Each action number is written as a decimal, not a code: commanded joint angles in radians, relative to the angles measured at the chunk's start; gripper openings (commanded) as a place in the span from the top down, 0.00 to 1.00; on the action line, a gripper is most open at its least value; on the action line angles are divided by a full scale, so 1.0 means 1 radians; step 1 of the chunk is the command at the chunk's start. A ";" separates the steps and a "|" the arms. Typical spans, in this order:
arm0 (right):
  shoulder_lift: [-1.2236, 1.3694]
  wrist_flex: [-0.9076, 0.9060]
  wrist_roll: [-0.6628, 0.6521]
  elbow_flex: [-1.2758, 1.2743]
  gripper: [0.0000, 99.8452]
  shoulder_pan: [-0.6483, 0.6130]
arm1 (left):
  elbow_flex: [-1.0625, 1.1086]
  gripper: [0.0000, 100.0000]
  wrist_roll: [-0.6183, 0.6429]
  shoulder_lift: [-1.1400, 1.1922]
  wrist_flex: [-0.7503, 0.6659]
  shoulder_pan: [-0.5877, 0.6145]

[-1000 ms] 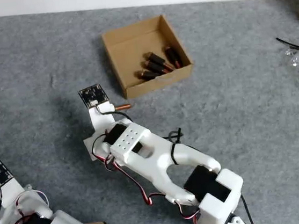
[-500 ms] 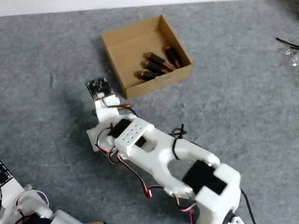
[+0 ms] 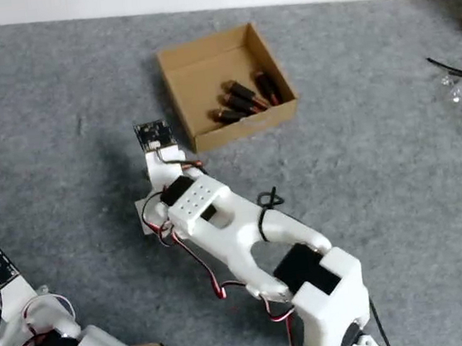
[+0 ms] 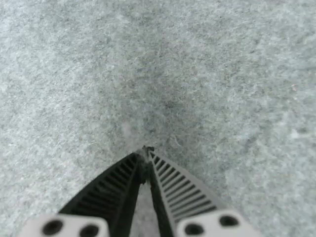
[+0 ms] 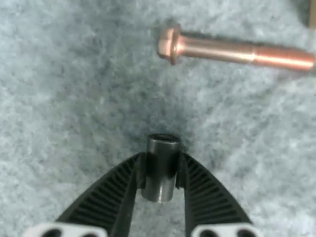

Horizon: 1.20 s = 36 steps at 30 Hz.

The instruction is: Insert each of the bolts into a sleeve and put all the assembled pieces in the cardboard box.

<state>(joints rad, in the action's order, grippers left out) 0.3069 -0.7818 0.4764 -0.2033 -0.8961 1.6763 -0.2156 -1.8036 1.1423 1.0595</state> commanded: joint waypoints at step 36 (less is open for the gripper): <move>-0.004 -0.028 0.014 0.027 1.00 -0.001 | 0.019 0.99 0.008 -0.010 0.005 0.007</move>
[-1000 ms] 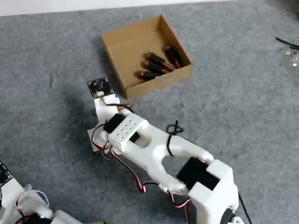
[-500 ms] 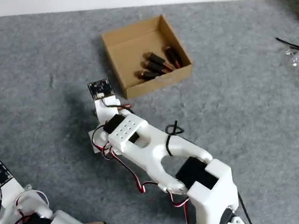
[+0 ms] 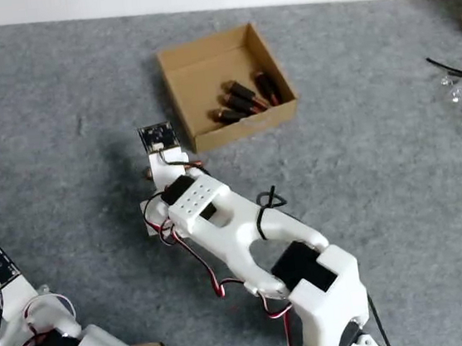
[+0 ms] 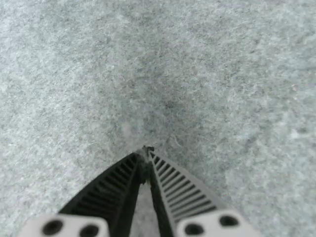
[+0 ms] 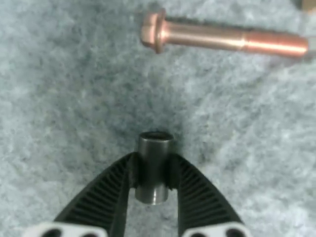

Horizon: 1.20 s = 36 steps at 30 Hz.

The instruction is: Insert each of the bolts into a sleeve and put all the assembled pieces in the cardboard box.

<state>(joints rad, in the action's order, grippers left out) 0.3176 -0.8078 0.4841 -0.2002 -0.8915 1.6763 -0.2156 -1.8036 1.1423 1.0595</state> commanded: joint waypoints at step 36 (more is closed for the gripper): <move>-0.746 0.031 -0.226 -0.389 1.00 0.364 | 0.019 0.99 0.008 -0.010 0.005 -0.001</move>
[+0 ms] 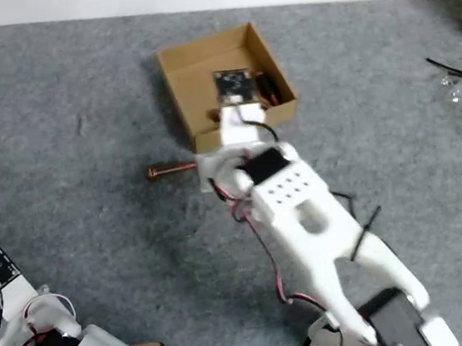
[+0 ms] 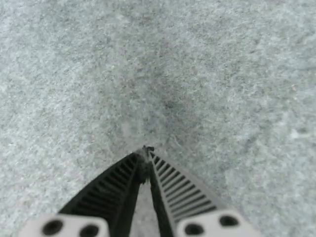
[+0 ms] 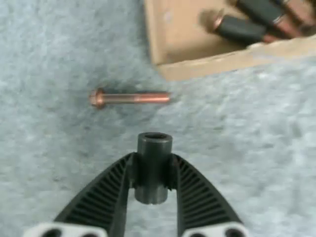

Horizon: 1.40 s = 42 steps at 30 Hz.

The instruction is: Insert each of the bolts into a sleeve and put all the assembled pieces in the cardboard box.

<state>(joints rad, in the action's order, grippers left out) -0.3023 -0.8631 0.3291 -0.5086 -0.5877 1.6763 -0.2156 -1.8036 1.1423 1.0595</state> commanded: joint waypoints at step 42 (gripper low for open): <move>-1.259 0.196 -0.218 -1.038 1.00 0.381 | -0.297 0.99 0.819 0.001 -0.209 -1.168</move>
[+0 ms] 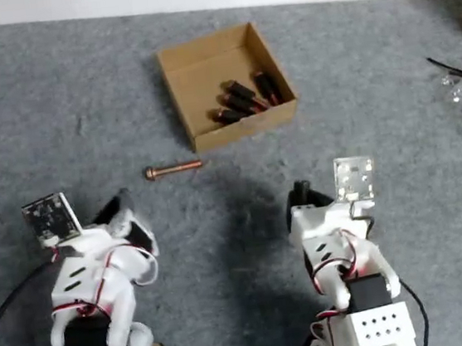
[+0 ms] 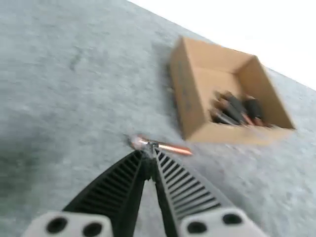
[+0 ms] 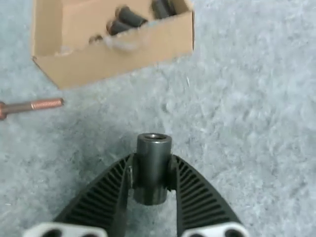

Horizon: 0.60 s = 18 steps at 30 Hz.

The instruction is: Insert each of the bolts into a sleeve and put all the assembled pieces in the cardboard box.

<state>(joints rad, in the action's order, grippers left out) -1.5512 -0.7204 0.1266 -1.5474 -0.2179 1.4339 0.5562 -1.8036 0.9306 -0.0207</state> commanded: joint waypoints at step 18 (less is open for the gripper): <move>-0.010 0.058 -0.017 -0.002 1.00 0.012 | -0.631 0.99 0.275 1.076 -0.137 -0.182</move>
<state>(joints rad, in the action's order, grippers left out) -1.5497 -0.7050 0.1266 -1.5612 -0.2194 1.0457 0.7449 -1.0717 0.8140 -0.1849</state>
